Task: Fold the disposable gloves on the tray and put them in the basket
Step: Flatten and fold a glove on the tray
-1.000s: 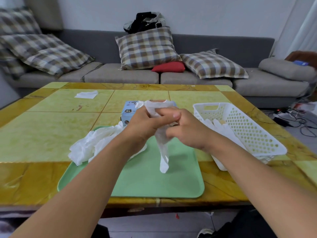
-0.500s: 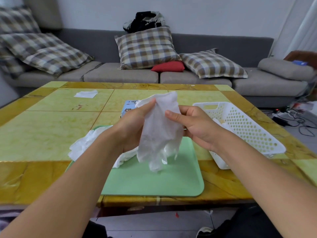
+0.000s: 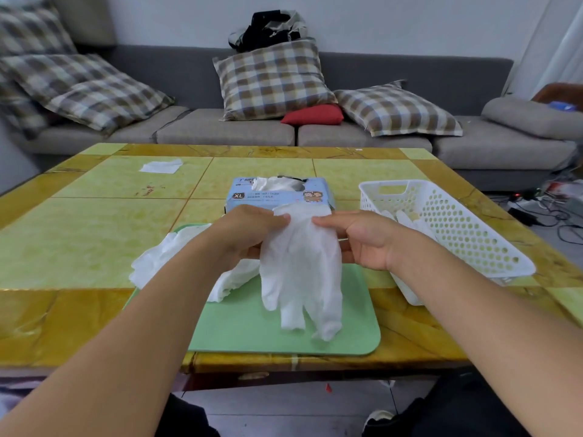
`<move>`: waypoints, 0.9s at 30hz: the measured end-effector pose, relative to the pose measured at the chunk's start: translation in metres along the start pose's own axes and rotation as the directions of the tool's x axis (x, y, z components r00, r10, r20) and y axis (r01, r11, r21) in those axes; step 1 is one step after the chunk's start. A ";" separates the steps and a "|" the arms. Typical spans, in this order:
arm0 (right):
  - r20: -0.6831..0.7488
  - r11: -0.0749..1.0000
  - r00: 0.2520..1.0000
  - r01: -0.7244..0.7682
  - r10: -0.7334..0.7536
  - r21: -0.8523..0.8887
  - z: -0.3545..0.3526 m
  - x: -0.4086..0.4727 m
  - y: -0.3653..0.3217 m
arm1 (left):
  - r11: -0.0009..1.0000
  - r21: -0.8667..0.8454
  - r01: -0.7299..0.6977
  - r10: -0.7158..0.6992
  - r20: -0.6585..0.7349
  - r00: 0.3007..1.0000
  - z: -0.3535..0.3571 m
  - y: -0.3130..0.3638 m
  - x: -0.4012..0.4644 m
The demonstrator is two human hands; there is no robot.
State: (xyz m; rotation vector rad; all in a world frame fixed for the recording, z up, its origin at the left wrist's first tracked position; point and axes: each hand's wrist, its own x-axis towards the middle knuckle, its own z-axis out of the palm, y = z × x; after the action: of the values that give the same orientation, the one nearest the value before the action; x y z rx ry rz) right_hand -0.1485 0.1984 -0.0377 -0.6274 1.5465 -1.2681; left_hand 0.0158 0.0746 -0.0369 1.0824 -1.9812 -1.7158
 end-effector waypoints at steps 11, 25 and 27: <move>-0.139 0.527 0.512 0.784 -0.848 -0.328 -0.010 -0.013 -0.024 | 0.702 -0.007 -0.712 0.701 -0.166 0.693 0.009 0.038 -0.005; 0.471 0.413 0.882 0.431 -0.007 -0.802 -0.028 -0.021 0.038 | 0.547 0.620 -0.563 0.211 0.549 0.809 0.003 -0.053 -0.004; 0.488 0.405 0.871 0.430 0.048 -0.807 -0.025 -0.024 0.037 | 0.545 0.623 -0.561 0.136 0.594 0.793 0.006 -0.053 -0.010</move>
State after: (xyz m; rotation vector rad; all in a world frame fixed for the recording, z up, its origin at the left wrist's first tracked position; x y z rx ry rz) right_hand -0.1550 0.2404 -0.0645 -1.7342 1.6930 -0.2169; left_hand 0.0365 0.0854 -0.0856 0.3096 -3.1658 -0.8921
